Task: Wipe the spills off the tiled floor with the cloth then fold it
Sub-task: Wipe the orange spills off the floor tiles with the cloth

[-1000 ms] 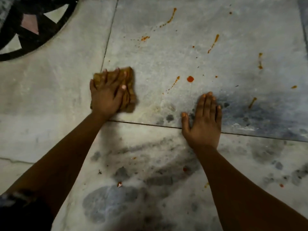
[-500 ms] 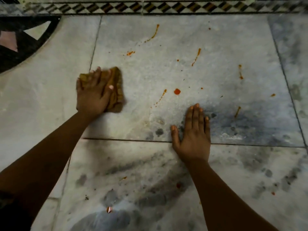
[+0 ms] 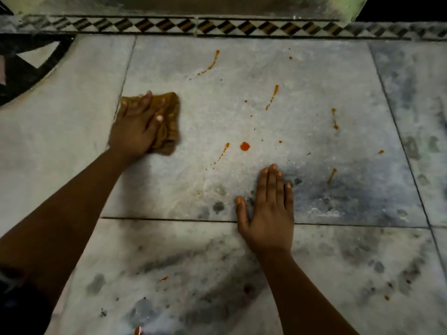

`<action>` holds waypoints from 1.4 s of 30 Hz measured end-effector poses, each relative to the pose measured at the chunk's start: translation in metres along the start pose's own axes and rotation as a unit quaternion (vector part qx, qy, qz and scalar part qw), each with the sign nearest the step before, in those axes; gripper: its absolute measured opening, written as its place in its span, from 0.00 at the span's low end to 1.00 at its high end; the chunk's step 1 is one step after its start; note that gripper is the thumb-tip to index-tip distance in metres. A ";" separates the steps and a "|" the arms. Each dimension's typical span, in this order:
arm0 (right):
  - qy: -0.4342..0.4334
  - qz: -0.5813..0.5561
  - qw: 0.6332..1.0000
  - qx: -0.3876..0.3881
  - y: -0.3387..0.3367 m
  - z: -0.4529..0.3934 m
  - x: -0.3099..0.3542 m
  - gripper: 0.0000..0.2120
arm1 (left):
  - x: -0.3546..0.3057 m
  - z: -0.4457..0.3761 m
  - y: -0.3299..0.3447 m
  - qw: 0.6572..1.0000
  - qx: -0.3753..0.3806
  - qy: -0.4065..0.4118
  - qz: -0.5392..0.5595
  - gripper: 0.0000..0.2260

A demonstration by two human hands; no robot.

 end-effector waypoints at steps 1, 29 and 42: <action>0.000 -0.001 1.000 0.001 0.000 0.000 0.000 0.36 | 0.012 -0.011 -0.002 0.999 -0.011 -0.034 -0.007 0.25; 0.010 -0.011 0.999 0.029 0.004 0.000 -0.002 0.36 | -0.075 -0.073 0.027 0.994 0.070 0.049 -0.066 0.33; 0.013 -0.013 0.999 0.039 0.004 -0.001 -0.003 0.36 | -0.086 -0.108 0.028 0.997 0.051 0.011 -0.062 0.25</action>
Point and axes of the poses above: each hand's wrist, its own z-axis away from the middle knuckle, its own y-axis out of the palm, x = y × z, the point moved 9 cm from there along -z, towards the middle knuckle
